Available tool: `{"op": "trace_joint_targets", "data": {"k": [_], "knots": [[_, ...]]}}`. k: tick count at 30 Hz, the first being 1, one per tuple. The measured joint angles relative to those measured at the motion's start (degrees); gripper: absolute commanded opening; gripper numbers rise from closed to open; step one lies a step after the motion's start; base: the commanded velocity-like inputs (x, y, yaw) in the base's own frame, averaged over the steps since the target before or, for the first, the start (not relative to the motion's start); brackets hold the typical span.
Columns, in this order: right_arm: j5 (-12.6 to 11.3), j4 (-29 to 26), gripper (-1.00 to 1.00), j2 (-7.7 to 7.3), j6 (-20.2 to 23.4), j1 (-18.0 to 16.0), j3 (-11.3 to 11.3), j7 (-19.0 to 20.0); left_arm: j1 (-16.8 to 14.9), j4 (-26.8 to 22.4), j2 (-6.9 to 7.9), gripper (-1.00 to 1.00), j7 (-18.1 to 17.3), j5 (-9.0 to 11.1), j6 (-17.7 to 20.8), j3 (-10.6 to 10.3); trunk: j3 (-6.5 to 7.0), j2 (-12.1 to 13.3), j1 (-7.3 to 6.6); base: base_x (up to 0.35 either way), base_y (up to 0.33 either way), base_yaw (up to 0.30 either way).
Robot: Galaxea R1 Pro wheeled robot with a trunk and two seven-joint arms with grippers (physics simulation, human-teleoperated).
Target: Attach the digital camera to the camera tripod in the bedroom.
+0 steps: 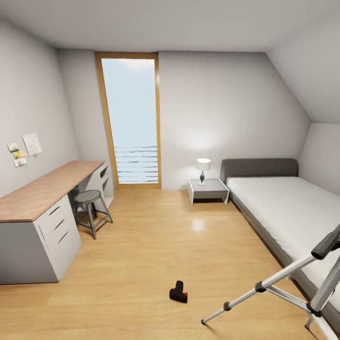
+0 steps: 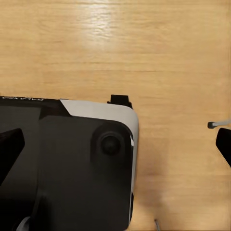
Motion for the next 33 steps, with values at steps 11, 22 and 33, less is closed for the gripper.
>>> {"op": "trace_joint_targets", "data": {"k": [11,22,33], "knots": [[-0.03,-0.01,1.0,0.13,-0.07,0.0,0.06,-0.1,0.0,0.0,0.03,1.0,0.0,-0.05,0.0,-0.01,0.0,0.0,0.0,0.324,0.105,0.0],[-0.07,-0.01,1.0,0.22,-0.17,0.0,0.07,-0.17,0.0,0.0,-0.04,1.0,0.0,-0.05,0.05,-0.01,0.0,0.0,0.0,0.324,0.149,-0.021],[-0.14,0.07,1.0,0.46,0.42,0.0,0.03,-0.11,0.0,0.0,-0.13,1.0,0.01,-0.05,0.01,-0.01,0.0,0.0,0.0,0.316,0.186,-0.224]]}}
